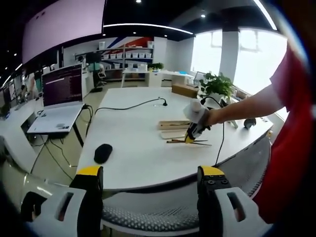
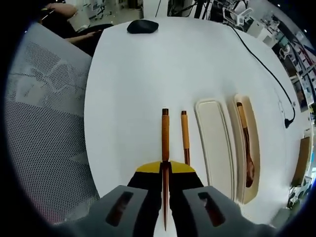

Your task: Arrange the utensils inside the cutlery case until each visible utensil rests in its matching compartment.

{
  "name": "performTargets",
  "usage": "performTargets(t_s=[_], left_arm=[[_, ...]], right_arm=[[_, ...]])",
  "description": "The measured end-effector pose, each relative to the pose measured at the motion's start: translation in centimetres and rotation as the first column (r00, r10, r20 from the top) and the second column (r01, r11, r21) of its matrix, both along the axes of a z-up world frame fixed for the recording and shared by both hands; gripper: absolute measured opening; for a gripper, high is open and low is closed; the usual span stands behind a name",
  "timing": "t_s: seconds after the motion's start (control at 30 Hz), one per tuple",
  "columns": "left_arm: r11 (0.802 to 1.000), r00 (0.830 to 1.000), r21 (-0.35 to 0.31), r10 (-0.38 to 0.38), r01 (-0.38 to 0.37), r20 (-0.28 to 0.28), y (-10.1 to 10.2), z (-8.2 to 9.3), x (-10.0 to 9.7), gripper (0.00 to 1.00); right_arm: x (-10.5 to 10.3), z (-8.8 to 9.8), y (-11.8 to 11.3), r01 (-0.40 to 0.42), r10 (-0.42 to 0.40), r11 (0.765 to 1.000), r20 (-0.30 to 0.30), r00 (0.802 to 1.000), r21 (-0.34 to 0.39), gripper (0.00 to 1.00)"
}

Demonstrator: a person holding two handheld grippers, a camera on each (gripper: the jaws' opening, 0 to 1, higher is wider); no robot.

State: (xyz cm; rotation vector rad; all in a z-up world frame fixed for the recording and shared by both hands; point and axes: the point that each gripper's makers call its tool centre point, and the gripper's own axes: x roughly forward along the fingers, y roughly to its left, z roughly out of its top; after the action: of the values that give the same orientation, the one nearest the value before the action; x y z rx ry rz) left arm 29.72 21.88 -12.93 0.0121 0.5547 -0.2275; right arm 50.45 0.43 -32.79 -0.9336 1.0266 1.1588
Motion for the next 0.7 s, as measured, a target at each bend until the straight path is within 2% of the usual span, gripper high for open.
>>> performTargets(t_s=[0.17,0.43,0.7], left_arm=[[1.000,1.000,-0.004,-0.014,0.014,0.004,-0.3,0.2,0.1,0.81],[1.000,1.000,0.011,-0.027,0.027,-0.004,-0.4,0.3,-0.1,0.81],[0.999,1.000,0.021,-0.030,0.030,0.003,-0.2,0.9,-0.2,0.81]], right_arm=[[0.0,0.1,-0.1,-0.009,0.009,1.000,0.010,1.000,0.002,0.01],[-0.7,0.2,-0.6,0.041,-0.041,0.999,-0.008,0.999,0.017,0.00],[-1.3,1.5,-0.8,0.036,-0.037,0.999,0.018,0.999,0.038,0.00]])
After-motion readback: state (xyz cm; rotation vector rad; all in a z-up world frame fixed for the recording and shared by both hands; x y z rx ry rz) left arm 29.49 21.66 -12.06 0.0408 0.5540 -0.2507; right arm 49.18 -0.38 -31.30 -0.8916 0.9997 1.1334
